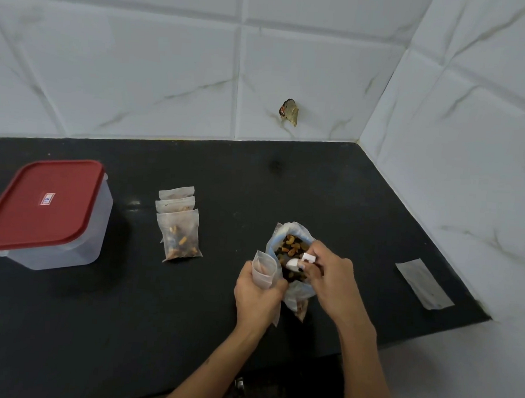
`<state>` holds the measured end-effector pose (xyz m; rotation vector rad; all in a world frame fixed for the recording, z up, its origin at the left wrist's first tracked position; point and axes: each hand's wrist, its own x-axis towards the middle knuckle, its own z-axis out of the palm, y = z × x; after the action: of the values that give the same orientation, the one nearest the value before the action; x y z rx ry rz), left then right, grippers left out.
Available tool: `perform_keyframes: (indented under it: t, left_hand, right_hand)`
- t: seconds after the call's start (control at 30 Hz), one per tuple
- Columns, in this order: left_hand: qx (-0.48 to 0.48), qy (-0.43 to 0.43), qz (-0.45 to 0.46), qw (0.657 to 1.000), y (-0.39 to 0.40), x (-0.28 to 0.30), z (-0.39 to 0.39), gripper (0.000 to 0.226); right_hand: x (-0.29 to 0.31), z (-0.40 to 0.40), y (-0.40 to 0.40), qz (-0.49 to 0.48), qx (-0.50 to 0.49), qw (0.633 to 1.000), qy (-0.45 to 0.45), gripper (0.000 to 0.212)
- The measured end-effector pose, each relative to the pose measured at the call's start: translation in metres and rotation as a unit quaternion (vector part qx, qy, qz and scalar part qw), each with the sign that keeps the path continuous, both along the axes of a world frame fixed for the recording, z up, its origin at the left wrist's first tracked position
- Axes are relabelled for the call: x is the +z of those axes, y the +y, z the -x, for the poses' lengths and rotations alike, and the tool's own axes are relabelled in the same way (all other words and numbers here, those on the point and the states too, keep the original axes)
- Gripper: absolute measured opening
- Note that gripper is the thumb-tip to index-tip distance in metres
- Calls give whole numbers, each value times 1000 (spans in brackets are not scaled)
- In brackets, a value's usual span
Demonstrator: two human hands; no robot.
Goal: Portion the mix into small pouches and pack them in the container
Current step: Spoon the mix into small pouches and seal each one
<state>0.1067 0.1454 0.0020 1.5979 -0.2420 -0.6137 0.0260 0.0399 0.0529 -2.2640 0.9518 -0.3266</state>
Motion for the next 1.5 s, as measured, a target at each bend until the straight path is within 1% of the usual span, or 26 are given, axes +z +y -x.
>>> perform_keyframes:
  t: [0.07, 0.17, 0.23, 0.33, 0.43, 0.53, 0.6, 0.67, 0.73, 0.83, 0.93, 1.0, 1.07, 1.17, 1.33, 1.43, 1.5]
  left_hand:
    - [-1, -4, 2, 1000, 0, 0, 0, 26]
    - [-4, -10, 3, 1000, 1, 0, 0, 25]
    - [-1, -23, -6, 1000, 1, -1, -2, 25]
    - [7, -37, -21, 999, 2, -1, -6, 25]
    - [22, -32, -26, 999, 2, 3, -13, 23]
    - [22, 0, -23, 999, -1, 5, -20, 23]
    - [11, 20, -28, 999, -1, 3, -23, 26]
    - [-5, 44, -24, 999, -2, 2, -24, 36]
    - [-22, 60, -28, 998, -3, 1, -25, 43]
    - [-40, 67, -24, 997, -7, 0, -26, 37]
    - [-37, 76, -18, 996, -7, -3, -27, 36]
    - [-35, 85, -12, 996, -7, -6, -28, 33]
    - [-29, 92, -7, 995, -8, -9, -28, 31]
    - [-21, 104, 2, 994, -8, -9, -27, 30]
    - [-27, 113, 4, 993, -8, -8, -27, 28]
    - [-37, 107, 9, 994, -9, -3, -27, 27]
    - [-45, 94, 12, 994, -9, 1, -26, 25]
  right_hand:
    - [-4, 1, -1, -5, -11, 1000, -17, 20]
    - [-2, 3, -3, -22, -61, 995, -78, 8]
    - [1, 4, -4, 2, -111, 987, -120, 6]
    - [3, -1, -4, 58, -155, 978, -131, 6]
    - [-3, -8, -3, 70, -141, 980, -120, 5]
    - [-9, -13, -2, 60, -118, 985, -114, 5]
    - [-11, -17, -3, 74, -113, 984, -115, 8]
    - [-13, -22, -4, 77, -92, 987, -103, 10]
    - [-17, -28, 0, 53, -57, 992, -100, 13]
    - [-19, -29, 7, 13, -15, 996, -88, 17]
    - [-14, -19, 0, -29, 1, 997, -65, 13]
    - [-9, -13, -7, -40, -19, 997, -69, 7]
    - [-5, -10, -9, -11, -56, 996, -75, 6]
    - [-4, -13, -6, 48, -95, 993, -42, 7]
    - [-11, -26, -3, 63, -109, 992, 9, 8]
    - [-12, -29, -8, 28, -140, 989, 22, 8]
    - [-19, -30, -14, -33, -193, 980, 23, 9]
